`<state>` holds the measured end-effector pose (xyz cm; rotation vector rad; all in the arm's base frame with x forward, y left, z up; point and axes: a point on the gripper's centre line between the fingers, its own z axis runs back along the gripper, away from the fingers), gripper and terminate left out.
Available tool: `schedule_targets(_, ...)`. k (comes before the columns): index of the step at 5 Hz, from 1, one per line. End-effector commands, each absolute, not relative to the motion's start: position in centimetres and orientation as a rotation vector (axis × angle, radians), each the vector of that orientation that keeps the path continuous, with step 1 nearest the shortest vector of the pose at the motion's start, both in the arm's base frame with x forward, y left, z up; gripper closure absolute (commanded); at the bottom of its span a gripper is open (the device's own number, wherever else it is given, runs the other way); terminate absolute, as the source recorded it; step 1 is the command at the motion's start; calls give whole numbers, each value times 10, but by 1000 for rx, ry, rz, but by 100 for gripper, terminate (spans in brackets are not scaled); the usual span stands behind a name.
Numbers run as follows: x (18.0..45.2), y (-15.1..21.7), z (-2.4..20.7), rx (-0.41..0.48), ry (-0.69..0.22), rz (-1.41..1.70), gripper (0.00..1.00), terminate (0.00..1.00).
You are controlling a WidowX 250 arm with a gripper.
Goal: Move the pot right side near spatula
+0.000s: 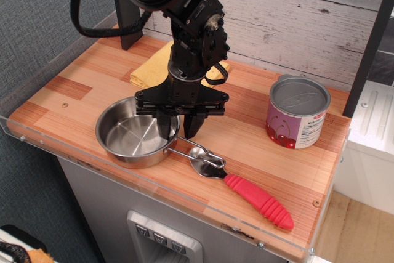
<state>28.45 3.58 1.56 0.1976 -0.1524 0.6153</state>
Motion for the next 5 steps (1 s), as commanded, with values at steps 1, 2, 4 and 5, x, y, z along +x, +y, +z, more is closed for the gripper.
schedule_targets(1,283,52,58,161,-229,642,0,0)
schedule_targets(2,278,63,82,155,-280,636,0,0)
schedule_targets(4,291,69,111,215,-312,264,0,0)
schedule_targets(5,300,60,120,209,-345,81,0,0)
